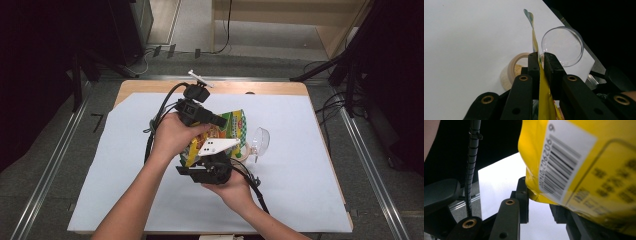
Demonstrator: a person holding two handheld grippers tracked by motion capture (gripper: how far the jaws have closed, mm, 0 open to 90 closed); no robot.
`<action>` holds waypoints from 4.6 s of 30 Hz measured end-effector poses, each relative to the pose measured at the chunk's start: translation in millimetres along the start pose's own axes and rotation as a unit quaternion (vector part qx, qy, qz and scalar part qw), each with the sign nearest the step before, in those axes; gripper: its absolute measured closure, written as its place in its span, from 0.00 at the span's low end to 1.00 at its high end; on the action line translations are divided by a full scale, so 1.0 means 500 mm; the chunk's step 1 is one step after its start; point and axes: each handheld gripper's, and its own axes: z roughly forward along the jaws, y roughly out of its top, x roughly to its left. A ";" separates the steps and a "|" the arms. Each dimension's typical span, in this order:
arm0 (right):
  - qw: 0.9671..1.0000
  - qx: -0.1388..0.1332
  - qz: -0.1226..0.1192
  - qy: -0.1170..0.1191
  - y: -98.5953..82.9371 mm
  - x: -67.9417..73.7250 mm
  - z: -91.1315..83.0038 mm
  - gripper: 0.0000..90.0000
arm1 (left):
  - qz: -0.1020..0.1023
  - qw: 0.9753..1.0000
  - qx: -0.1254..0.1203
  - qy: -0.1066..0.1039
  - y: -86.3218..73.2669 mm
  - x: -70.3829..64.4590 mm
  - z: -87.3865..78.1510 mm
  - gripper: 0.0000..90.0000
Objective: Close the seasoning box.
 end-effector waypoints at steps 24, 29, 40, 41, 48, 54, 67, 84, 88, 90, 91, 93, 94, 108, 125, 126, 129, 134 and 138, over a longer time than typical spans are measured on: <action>1.000 0.007 -0.006 -0.004 -0.003 -0.001 0.005 0.82 | 0.004 1.000 -0.006 0.003 -0.006 0.000 0.002 0.93; 1.000 0.003 -0.005 -0.003 -0.002 -0.003 0.004 0.82 | 0.002 1.000 -0.008 0.002 -0.003 0.002 0.001 0.93; 1.000 0.005 -0.001 -0.005 -0.002 -0.019 0.001 0.81 | -0.003 1.000 -0.012 0.003 0.007 0.011 0.011 0.93; 1.000 0.005 -0.001 -0.005 -0.001 -0.019 0.000 0.81 | -0.005 1.000 -0.012 0.002 0.009 0.012 0.011 0.93; 1.000 0.008 0.001 -0.006 -0.001 -0.027 0.000 0.81 | -0.007 1.000 -0.006 0.004 0.014 0.017 0.017 0.93; 1.000 0.004 0.002 -0.006 0.003 -0.027 -0.004 0.81 | -0.008 1.000 -0.007 0.002 0.021 0.019 0.013 0.93; 1.000 0.006 0.004 -0.006 0.002 -0.031 -0.004 0.81 | -0.010 1.000 -0.006 0.000 0.022 0.022 0.019 0.93; 1.000 0.008 0.006 -0.010 0.001 -0.035 -0.002 0.81 | -0.010 1.000 -0.006 -0.003 0.024 0.029 0.023 0.92; 1.000 0.007 0.005 -0.009 0.001 -0.034 -0.002 0.81 | -0.009 1.000 -0.005 -0.002 0.024 0.028 0.022 0.92; 1.000 0.007 0.004 -0.009 0.001 -0.034 -0.001 0.81 | -0.009 1.000 -0.005 -0.002 0.022 0.027 0.022 0.92; 1.000 0.007 0.004 -0.009 0.000 -0.034 -0.001 0.81 | -0.008 1.000 -0.007 -0.002 0.022 0.027 0.022 0.92; 1.000 0.009 0.004 -0.009 0.000 -0.033 0.000 0.81 | -0.007 1.000 -0.006 0.000 0.020 0.026 0.021 0.92; 1.000 0.009 0.003 -0.010 0.000 -0.033 0.000 0.81 | -0.007 1.000 -0.006 0.000 0.020 0.026 0.020 0.92; 1.000 0.010 -0.001 -0.002 0.004 -0.028 0.006 0.81 | -0.010 1.000 -0.012 0.006 0.012 0.027 0.010 0.92; 1.000 0.017 -0.007 0.008 0.009 -0.020 0.018 0.81 | -0.013 1.000 -0.018 0.013 -0.003 0.027 -0.004 0.92; 1.000 0.017 -0.008 0.008 0.009 -0.020 0.019 0.81 | -0.015 1.000 -0.020 0.012 -0.004 0.027 -0.005 0.92; 1.000 0.017 -0.009 0.009 0.010 -0.017 0.020 0.81 | -0.015 1.000 -0.019 0.012 -0.005 0.030 -0.009 0.92; 1.000 0.016 -0.008 0.011 0.012 -0.012 0.019 0.81 | -0.018 1.000 -0.019 0.012 -0.006 0.032 -0.009 0.92; 1.000 0.015 -0.004 0.012 0.011 -0.012 0.019 0.81 | -0.017 1.000 -0.014 0.011 -0.004 0.031 -0.007 0.92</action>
